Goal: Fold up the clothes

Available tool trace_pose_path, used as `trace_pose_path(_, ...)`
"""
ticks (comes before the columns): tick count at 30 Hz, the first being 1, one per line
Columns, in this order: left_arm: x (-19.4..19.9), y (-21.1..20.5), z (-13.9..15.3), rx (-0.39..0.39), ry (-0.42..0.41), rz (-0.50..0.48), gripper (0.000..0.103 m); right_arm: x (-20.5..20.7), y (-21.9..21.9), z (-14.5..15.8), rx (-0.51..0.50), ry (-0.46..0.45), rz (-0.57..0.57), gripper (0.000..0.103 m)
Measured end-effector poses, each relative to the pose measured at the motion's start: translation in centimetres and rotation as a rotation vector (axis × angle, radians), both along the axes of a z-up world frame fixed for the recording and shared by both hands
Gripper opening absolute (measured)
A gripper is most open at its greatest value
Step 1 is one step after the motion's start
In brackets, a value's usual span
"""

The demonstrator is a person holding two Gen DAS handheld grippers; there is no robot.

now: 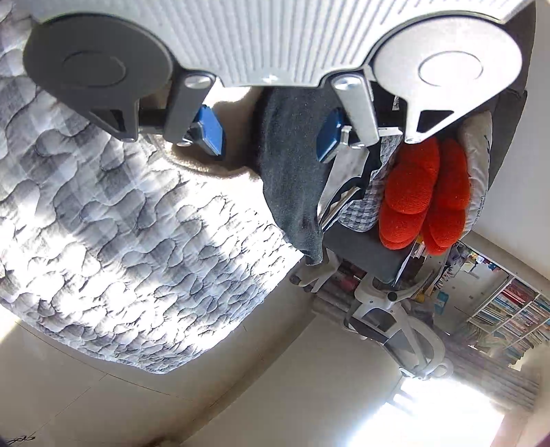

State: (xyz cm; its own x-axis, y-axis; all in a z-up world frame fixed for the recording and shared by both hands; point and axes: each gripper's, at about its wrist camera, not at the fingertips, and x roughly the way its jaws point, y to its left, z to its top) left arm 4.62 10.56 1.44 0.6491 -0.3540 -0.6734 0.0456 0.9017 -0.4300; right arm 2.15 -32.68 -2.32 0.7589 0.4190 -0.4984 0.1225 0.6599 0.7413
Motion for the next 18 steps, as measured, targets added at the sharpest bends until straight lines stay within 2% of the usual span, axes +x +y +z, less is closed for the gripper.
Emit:
trace_pose_path(3,0.0,-0.4,-0.2,0.011,-0.01,-0.011,0.066,1.2,1.4,0.4,-0.045,-0.011,0.027,0.063)
trace_pose_path(5,0.0,-1.0,-0.5,0.029,-0.017,-0.031,0.067,1.7,1.0,0.8,-0.016,-0.041,0.001,0.063)
trace_pose_path(7,0.0,-1.7,-0.7,0.053,-0.026,-0.055,0.07,2.0,-0.6,0.8,0.072,-0.083,-0.057,0.063)
trace_pose_path(10,-0.1,-2.6,-0.8,0.108,-0.052,-0.078,0.073,2.6,-3.4,-0.6,0.259,-0.079,-0.159,0.063)
trace_pose_path(16,-0.2,-3.2,-0.7,0.166,-0.077,-0.088,0.073,2.0,-6.6,-3.8,0.506,-0.053,-0.239,0.062)
trace_pose_path(18,-0.2,-3.2,-0.7,0.17,-0.076,-0.088,0.073,1.7,-7.1,-4.1,0.526,-0.042,-0.239,0.062)
